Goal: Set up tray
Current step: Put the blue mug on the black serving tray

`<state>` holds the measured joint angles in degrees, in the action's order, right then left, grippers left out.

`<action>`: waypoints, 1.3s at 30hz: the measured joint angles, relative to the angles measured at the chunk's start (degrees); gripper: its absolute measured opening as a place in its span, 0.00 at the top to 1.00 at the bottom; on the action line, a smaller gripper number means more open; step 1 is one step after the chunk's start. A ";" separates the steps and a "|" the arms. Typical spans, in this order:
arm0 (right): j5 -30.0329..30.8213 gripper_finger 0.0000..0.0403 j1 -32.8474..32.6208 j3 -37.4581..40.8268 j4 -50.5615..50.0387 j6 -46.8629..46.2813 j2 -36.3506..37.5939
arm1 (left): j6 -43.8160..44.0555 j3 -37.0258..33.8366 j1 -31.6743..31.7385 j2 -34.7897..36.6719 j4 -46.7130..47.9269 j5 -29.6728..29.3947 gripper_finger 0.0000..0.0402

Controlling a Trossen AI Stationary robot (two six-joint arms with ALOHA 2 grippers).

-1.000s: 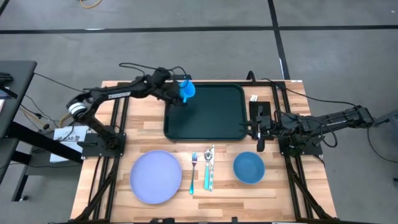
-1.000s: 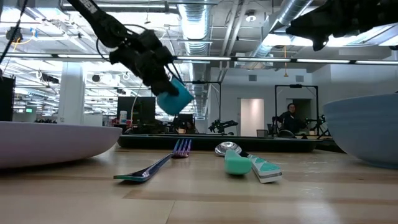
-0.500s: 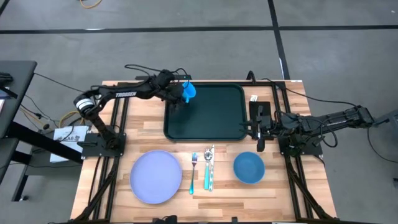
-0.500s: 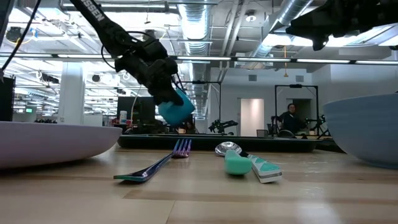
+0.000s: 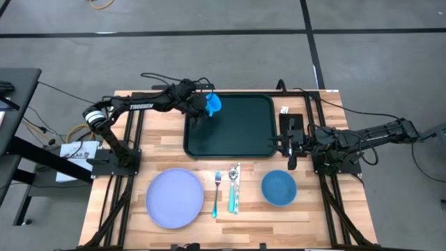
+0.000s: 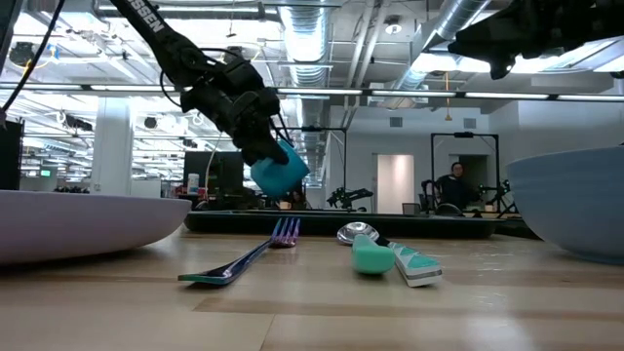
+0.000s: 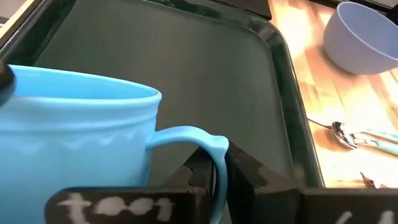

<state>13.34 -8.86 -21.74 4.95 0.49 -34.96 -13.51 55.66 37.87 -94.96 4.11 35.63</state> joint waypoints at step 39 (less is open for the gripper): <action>0.01 0.73 0.02 0.00 -0.24 -0.02 0.00 | -1.82 -0.02 1.36 -3.50 2.18 -3.99 0.82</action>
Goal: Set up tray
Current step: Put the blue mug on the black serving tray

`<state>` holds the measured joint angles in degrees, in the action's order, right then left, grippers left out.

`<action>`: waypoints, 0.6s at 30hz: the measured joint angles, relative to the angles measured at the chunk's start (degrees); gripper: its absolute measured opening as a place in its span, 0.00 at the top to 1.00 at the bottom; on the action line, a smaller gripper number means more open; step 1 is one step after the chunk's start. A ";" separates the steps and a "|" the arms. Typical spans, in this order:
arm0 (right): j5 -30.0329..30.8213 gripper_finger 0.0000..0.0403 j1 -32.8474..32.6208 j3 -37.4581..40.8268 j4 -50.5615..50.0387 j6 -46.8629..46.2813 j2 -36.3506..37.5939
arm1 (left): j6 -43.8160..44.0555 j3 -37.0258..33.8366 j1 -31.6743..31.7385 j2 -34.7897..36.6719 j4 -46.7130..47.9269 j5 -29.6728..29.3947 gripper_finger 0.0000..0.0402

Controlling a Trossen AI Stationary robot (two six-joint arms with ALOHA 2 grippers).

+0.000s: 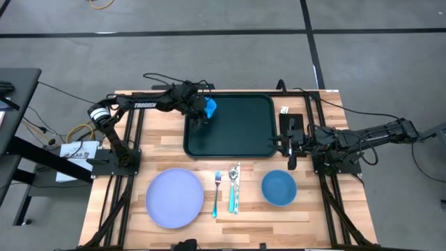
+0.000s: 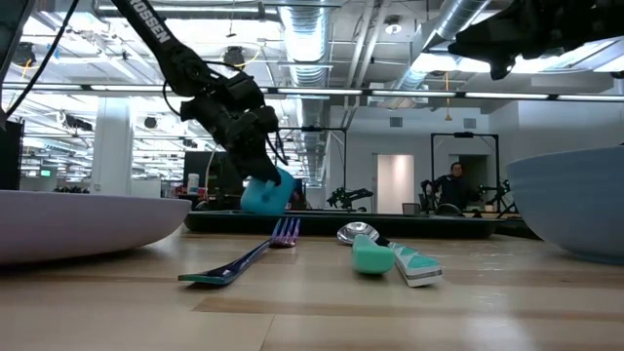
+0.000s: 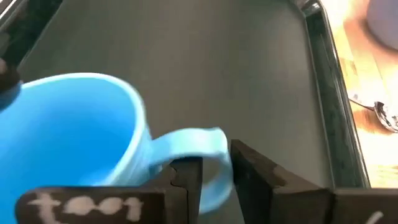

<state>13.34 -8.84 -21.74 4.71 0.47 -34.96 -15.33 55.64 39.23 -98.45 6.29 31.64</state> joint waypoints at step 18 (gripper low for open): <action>0.00 0.73 -0.02 0.00 0.00 0.00 0.00 | -1.24 0.00 0.33 0.00 8.82 -4.63 0.77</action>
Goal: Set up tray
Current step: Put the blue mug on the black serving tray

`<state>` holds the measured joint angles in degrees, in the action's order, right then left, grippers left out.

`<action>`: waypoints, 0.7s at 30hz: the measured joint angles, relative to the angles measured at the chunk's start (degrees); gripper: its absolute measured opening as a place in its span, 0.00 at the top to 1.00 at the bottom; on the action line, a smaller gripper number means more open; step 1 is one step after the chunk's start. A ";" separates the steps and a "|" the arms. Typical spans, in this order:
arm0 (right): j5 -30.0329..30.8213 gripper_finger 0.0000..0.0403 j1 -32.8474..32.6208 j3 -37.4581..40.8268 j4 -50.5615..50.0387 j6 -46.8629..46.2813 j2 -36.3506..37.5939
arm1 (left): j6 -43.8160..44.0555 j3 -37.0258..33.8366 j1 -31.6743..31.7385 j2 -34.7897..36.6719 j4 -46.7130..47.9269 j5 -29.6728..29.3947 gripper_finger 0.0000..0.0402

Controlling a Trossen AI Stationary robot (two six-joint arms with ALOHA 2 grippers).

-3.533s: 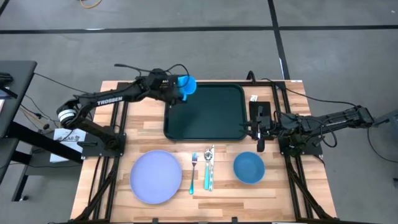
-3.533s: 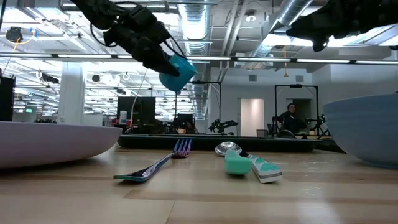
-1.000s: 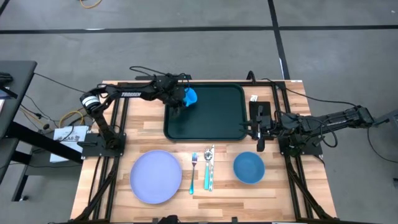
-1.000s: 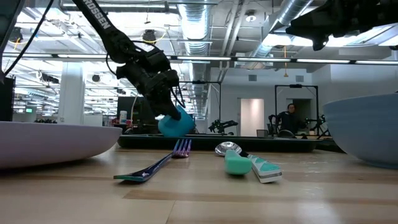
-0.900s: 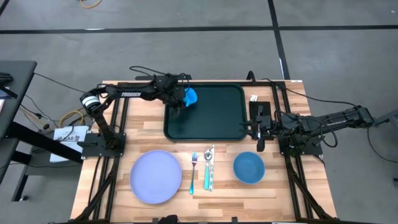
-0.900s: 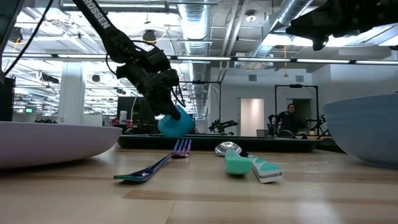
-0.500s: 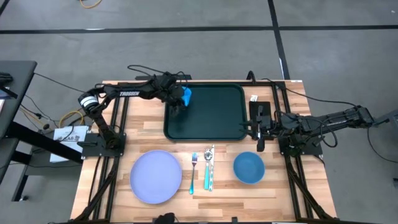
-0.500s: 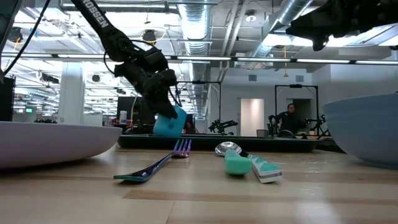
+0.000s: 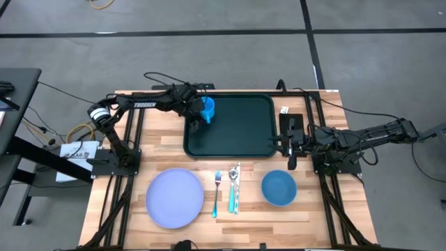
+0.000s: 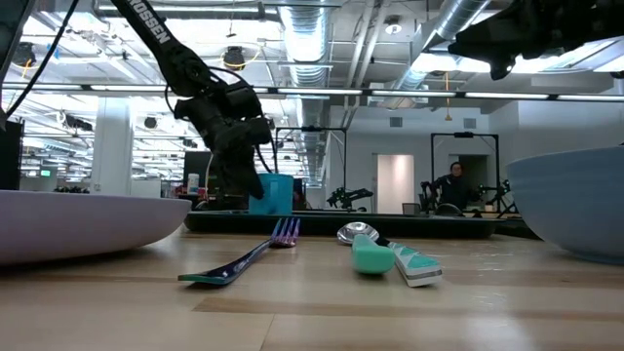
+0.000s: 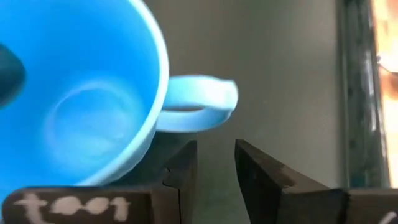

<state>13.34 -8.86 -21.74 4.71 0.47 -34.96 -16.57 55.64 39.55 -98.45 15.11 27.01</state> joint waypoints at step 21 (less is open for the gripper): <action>-0.02 0.73 0.00 0.00 0.00 -0.02 -0.02 | -4.86 0.00 -0.18 17.14 4.40 -5.86 0.77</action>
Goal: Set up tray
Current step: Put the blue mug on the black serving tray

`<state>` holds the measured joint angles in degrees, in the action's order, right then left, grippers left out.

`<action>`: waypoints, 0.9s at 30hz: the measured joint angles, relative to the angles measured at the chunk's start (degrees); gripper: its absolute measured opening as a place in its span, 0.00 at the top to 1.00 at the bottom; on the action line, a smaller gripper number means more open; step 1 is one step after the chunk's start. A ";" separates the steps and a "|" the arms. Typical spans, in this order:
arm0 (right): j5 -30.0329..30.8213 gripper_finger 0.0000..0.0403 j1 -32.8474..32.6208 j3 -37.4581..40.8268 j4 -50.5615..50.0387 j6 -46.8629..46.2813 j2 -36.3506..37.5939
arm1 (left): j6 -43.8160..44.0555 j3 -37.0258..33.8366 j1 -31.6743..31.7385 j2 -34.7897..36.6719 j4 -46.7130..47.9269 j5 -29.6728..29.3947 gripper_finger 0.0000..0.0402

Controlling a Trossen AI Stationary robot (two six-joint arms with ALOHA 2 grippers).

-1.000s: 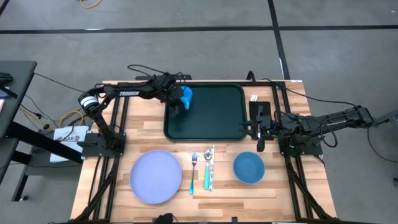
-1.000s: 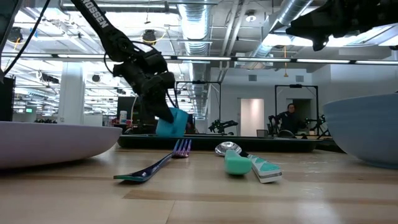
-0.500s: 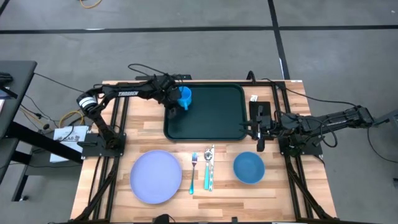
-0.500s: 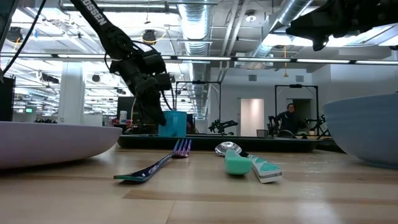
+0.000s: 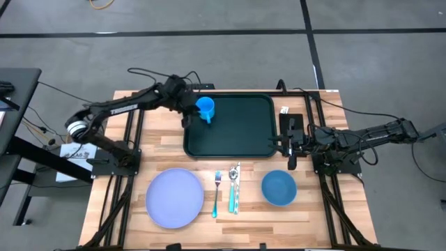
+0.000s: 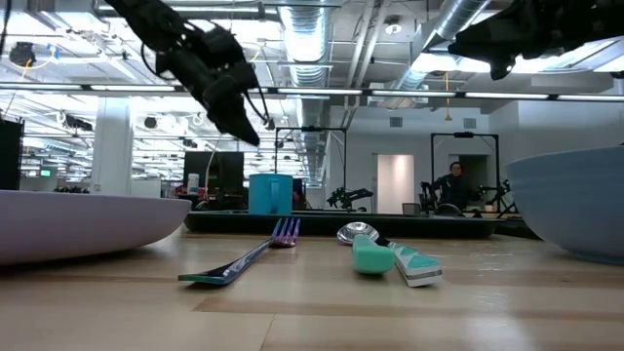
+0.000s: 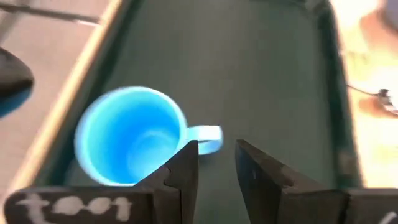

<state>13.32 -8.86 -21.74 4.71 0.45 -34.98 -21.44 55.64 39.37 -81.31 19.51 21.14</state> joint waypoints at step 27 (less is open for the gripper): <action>0.04 0.73 0.02 0.00 1.14 1.09 0.01 | -6.88 26.33 -2.70 -12.70 21.53 -17.44 0.87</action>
<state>13.37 -8.84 -21.74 5.85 1.54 -34.97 -28.32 81.96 36.67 -94.02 41.05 3.71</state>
